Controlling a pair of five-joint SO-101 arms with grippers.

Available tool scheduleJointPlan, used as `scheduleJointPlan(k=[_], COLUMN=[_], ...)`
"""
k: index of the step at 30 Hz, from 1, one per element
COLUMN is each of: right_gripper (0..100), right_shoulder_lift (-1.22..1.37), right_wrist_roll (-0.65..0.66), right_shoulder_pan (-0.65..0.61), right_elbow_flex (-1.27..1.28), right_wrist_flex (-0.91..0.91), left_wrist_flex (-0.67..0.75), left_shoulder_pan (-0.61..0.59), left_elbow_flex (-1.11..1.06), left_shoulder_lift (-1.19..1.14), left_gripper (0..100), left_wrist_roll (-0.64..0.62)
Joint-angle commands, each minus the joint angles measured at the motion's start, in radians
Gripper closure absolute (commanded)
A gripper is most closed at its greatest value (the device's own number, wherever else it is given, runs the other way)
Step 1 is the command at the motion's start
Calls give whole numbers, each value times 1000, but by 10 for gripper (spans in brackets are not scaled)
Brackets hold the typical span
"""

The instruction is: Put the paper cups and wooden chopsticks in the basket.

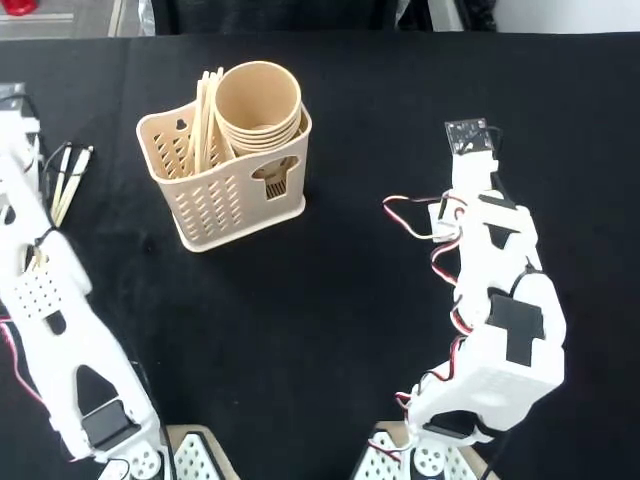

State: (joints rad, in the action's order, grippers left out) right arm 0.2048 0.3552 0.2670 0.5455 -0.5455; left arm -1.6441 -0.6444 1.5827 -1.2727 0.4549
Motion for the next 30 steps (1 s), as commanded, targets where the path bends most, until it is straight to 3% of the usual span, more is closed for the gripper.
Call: scheduleJointPlan(k=[1, 21, 30], right_gripper=[985, 985, 985], right_shoulder_lift=[-59, -59, -59], right_wrist_roll=[9, 9, 9], right_shoulder_pan=[2, 2, 2], right_elbow_flex=[1, -1, -1], right_wrist_flex=[5, 5, 5], left_wrist_flex=[-80, -121, -118], left_shoulder_pan=[67, 38, 27], left_elbow_flex=[81, 73, -282], left_shoulder_lift=[94, 548, 824], left_gripper=[971, 971, 972], left_wrist_roll=[-21, -566, -589])
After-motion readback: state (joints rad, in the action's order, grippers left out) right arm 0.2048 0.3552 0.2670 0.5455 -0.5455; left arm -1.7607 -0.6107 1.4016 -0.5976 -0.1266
